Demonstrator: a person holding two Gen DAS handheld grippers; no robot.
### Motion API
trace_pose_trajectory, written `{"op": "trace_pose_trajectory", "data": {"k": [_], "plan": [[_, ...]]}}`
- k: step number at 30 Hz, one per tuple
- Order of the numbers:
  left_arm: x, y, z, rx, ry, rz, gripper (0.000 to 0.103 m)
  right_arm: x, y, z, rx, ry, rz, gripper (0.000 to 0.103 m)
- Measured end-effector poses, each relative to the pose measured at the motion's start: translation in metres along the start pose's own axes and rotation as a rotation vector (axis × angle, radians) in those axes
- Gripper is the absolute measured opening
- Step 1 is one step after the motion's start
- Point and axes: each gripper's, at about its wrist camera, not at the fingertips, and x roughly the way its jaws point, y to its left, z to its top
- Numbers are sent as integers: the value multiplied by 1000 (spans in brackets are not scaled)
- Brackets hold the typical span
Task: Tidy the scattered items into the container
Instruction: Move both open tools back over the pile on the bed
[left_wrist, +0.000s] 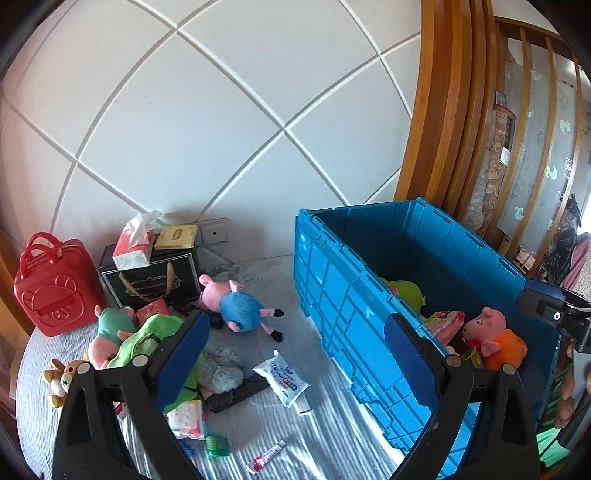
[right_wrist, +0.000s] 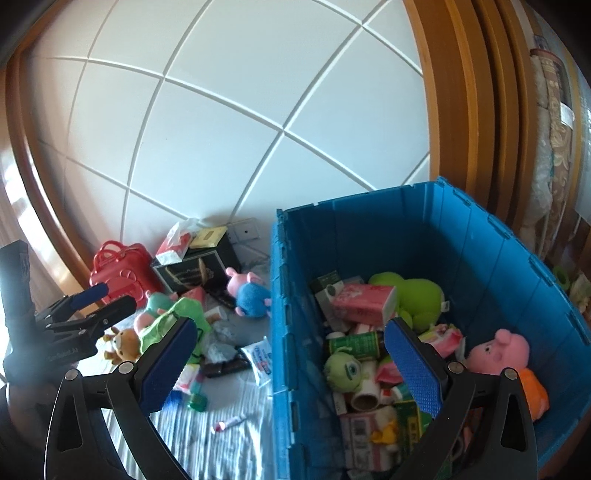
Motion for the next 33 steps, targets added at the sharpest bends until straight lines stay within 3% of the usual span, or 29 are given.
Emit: {"op": "trace_pose_trajectory", "data": {"k": [17, 26, 33], "plan": [[-24, 178, -120, -140, 153, 189, 97, 81, 142, -76, -120, 171, 98, 103], [-5, 254, -166, -158, 228, 265, 97, 164, 188, -146, -144, 330, 103, 103], [25, 324, -185, -187, 256, 345, 97, 228, 205, -186, -129, 410, 63, 103]]}}
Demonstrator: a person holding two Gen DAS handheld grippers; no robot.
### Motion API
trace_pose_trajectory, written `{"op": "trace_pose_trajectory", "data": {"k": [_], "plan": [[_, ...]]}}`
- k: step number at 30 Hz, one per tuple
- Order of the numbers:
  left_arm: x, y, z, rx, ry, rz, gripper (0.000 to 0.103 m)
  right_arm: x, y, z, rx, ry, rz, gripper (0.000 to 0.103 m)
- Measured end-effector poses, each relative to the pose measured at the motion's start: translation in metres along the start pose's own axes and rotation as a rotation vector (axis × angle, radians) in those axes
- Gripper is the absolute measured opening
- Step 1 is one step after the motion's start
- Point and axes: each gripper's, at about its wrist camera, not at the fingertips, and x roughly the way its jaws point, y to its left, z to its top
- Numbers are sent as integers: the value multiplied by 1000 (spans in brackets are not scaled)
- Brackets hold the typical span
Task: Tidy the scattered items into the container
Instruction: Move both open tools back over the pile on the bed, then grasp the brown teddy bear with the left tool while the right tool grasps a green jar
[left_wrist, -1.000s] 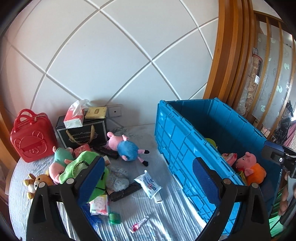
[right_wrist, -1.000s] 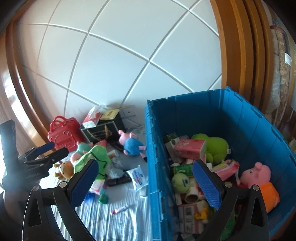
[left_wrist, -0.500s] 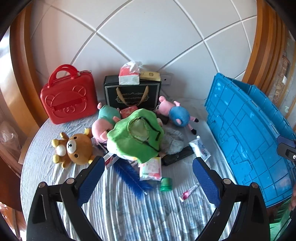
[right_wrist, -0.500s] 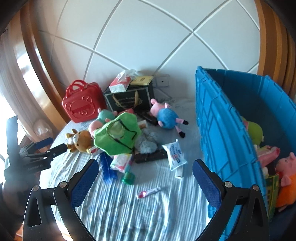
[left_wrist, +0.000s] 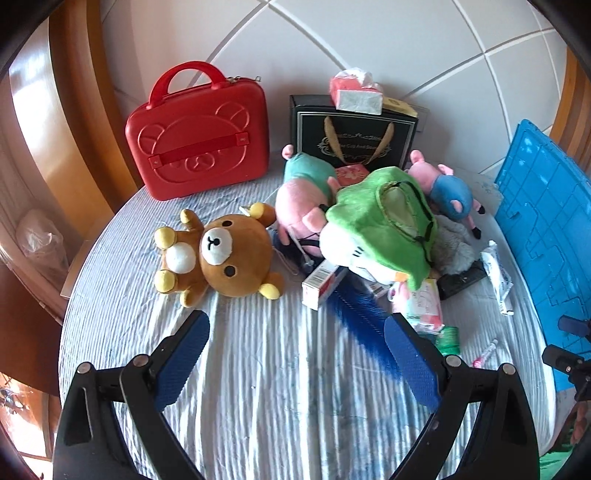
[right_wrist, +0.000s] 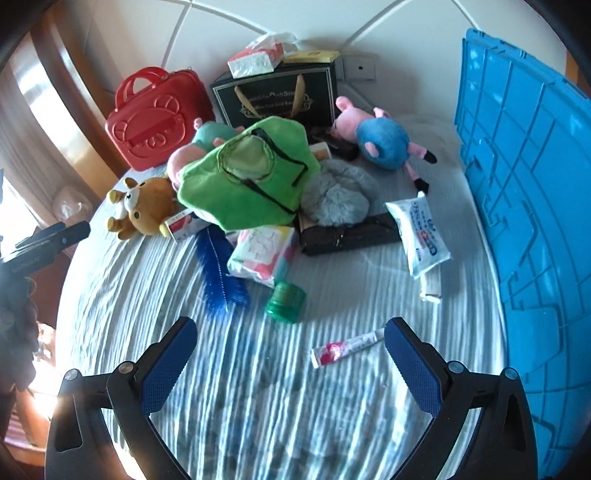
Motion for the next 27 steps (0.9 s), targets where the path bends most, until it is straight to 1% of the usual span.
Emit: {"op": "trace_pose_trajectory", "data": {"k": [6, 10, 15, 19, 21, 24, 27], "plan": [[58, 45, 20, -10, 16, 60, 97, 50, 5, -3, 44, 45, -47, 103], [92, 67, 36, -11, 16, 79, 97, 73, 7, -4, 71, 66, -70, 103], [113, 94, 62, -3, -2, 77, 95, 89, 7, -4, 108, 82, -90, 103], [123, 120, 80, 73, 3, 71, 95, 93, 7, -2, 121, 82, -100, 103], [132, 138, 83, 94, 21, 90, 95, 95, 6, -2, 128, 82, -107, 103], [144, 168, 84, 53, 43, 93, 95, 99, 4, -1, 141, 85, -119, 103], [159, 190, 82, -21, 68, 54, 95, 103, 2, -2, 152, 93, -131, 103]]}}
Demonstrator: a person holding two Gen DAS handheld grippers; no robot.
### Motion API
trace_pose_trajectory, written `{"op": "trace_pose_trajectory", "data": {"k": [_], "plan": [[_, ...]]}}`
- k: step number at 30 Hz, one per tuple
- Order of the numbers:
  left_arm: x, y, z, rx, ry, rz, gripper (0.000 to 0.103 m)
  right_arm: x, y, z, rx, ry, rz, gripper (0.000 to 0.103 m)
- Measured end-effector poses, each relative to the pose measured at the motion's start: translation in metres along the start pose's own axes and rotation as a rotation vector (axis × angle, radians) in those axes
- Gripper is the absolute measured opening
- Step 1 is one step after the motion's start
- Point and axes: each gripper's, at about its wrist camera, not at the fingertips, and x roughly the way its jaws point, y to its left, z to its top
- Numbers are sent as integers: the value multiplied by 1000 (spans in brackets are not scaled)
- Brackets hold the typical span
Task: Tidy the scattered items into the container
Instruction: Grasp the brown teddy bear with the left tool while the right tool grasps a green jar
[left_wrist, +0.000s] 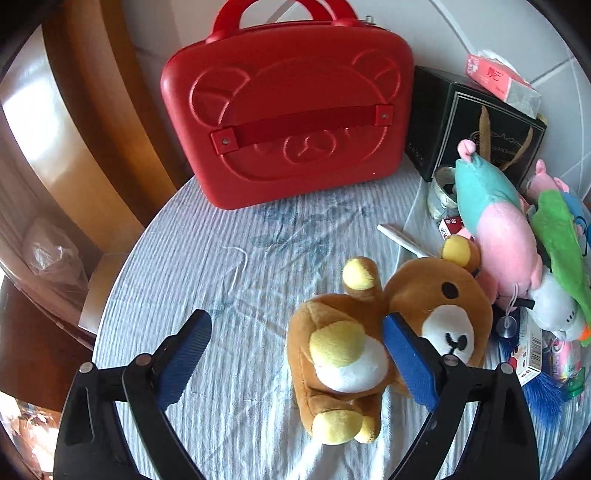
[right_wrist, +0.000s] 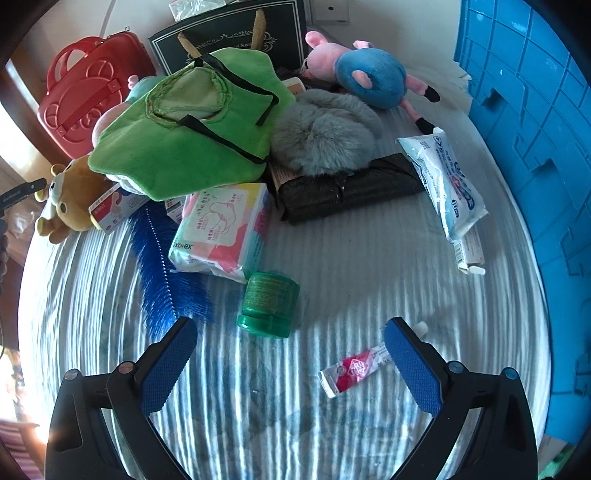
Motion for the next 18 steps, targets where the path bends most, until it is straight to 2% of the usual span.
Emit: {"op": "trace_pose_trajectory", "data": {"k": [5, 8, 9, 11, 13, 18], "plan": [[35, 1, -8, -48, 72, -116, 95, 4, 0, -1, -1, 11, -19, 103], [47, 0, -12, -126, 69, -172, 95, 6, -1, -1, -3, 17, -31, 103], [49, 1, -13, -155, 69, -193, 93, 7, -1, -2, -4, 21, -35, 103], [50, -2, -15, -167, 55, -234, 78, 10, -2, -3, -9, 28, -42, 103], [43, -12, -16, -124, 21, -214, 65, 15, -3, -4, -10, 34, -49, 103], [17, -25, -21, -72, -31, -202, 55, 23, -3, -4, -16, 35, -52, 103]]}}
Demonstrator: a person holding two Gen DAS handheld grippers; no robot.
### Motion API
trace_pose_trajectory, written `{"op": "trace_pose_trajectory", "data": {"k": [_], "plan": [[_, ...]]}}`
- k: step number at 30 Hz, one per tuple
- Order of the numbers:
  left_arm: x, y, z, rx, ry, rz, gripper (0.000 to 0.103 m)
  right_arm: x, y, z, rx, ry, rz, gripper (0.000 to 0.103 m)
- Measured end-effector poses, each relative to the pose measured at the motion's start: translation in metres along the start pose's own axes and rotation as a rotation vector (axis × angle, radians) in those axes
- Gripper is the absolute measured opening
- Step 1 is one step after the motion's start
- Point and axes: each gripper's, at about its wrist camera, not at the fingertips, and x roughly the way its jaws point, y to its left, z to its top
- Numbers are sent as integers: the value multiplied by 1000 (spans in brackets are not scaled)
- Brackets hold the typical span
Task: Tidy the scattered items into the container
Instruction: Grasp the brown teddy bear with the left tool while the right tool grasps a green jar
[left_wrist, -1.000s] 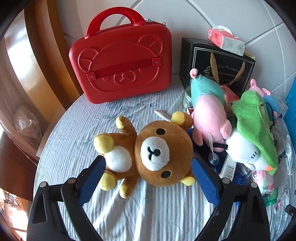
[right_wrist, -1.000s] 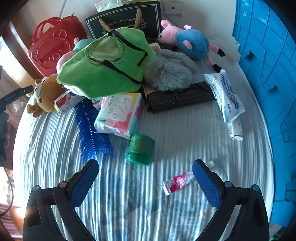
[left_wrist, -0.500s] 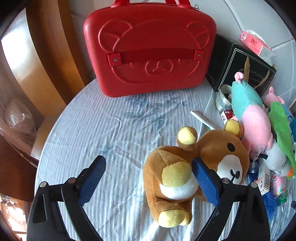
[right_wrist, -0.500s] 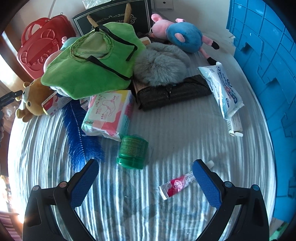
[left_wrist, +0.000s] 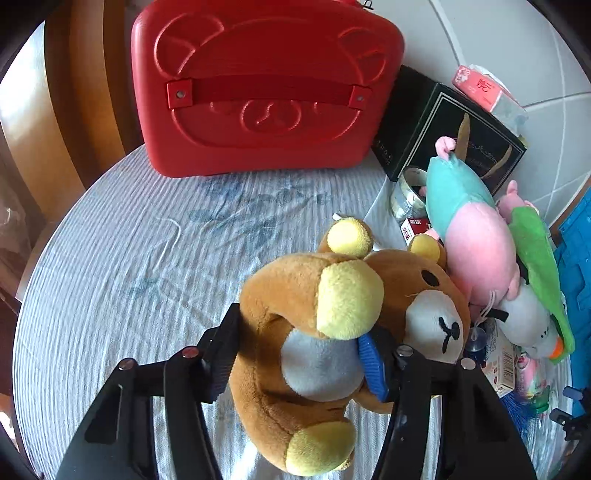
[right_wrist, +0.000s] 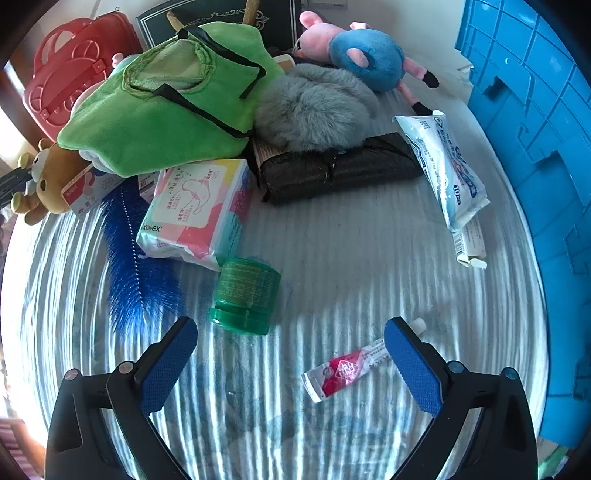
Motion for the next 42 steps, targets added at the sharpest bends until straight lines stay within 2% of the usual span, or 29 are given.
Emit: {"op": "trace_pose_trajectory", "data": {"k": [4, 6, 10, 12, 15, 21, 38, 42], "plan": [[-22, -2, -8, -2, -25, -4, 52, 8, 4, 6, -6, -2, -6, 100], [-32, -3, -14, 3, -35, 2, 52, 12, 5, 9, -3, 3, -8, 86], [-48, 1, -31, -13, -37, 7, 52, 21, 14, 14, -18, 25, 12, 67], [-53, 4, -39, -22, -34, 8, 52, 27, 20, 14, -34, 41, 8, 50], [-61, 3, -48, -23, -31, 11, 52, 32, 23, 14, -33, 54, -4, 42], [-78, -3, -57, -13, -36, 28, 50, 23, 34, 12, -76, 39, -19, 41], [-133, -22, -71, 2, -36, 80, 42, -30, 42, 3, -111, -25, 26, 41], [-153, -26, -72, 4, -49, 97, 42, -36, 39, 17, -129, -34, 39, 41]]}}
